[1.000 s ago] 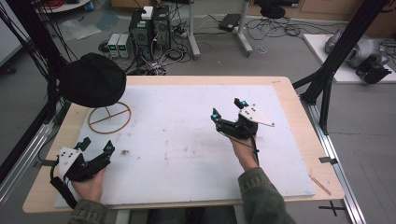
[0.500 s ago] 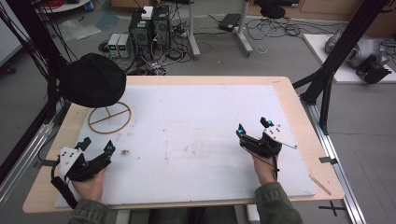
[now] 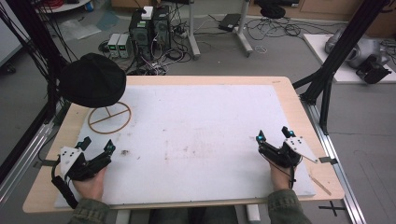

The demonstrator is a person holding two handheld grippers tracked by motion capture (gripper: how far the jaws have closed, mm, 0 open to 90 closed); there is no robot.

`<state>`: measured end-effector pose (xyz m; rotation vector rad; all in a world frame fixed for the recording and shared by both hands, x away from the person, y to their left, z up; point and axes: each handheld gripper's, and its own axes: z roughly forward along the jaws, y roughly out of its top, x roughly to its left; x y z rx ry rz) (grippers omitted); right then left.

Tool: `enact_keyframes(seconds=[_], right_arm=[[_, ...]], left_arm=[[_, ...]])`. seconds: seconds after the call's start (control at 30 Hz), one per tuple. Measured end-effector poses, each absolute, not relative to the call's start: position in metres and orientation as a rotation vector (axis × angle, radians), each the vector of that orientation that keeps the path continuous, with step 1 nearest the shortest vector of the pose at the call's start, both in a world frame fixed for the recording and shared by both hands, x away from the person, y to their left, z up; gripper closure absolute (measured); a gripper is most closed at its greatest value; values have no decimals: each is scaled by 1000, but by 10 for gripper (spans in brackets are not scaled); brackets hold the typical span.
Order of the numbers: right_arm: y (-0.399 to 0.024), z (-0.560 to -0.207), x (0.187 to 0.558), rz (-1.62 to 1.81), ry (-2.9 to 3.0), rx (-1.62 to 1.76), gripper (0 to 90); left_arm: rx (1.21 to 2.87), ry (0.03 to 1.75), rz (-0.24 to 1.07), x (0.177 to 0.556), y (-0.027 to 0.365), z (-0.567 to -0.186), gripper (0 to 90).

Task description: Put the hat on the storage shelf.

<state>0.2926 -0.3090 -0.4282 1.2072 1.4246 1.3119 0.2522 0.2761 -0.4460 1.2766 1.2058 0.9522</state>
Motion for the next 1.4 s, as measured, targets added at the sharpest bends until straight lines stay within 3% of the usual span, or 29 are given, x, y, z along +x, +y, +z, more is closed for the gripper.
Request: enact_keyframes(seconds=[1.4], right_arm=[[-320, -432, 286, 1307, 1385, 1231, 111]], left_arm=[[1275, 1210, 944, 253, 276, -446, 173]])
